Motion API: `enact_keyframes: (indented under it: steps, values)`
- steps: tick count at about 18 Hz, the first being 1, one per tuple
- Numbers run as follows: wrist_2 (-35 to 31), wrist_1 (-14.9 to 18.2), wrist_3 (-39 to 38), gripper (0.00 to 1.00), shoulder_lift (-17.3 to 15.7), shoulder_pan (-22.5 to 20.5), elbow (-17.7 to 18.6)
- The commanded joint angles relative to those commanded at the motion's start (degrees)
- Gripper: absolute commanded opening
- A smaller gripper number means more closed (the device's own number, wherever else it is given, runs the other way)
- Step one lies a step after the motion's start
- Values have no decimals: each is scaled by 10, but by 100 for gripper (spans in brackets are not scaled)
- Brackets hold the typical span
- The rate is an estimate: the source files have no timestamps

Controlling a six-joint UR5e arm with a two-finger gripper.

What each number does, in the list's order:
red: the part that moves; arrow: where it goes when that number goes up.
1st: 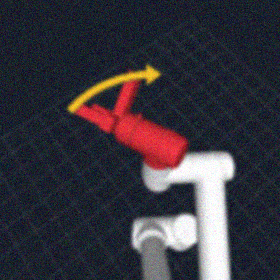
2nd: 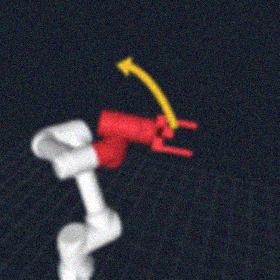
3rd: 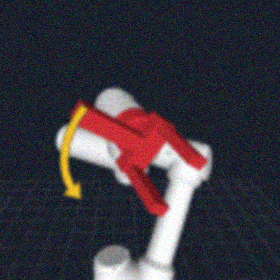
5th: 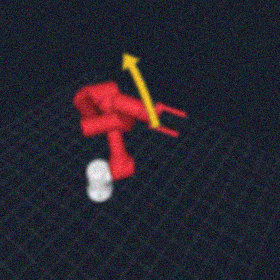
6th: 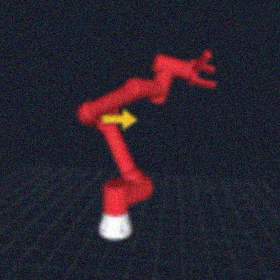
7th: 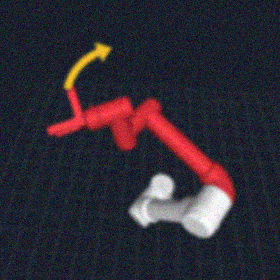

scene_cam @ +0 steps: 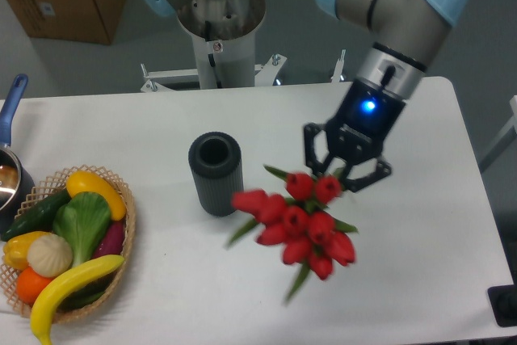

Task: Insert the flowers into the vase
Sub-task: 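Carry the red tulip bunch in the gripper over the dark grey vase, then lower the tulip stems down into the vase opening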

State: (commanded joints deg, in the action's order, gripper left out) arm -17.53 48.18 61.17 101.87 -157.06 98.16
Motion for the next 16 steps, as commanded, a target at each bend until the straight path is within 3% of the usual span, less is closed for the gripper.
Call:
enact_keyframes:
  steps: [2,5,16]
  values:
    - [65,-2,-1,0,-5,-4,18]
    - [113,-2,-1,0,-32,-3,60]
    - [128,-2,0,0,-121,-6,156]
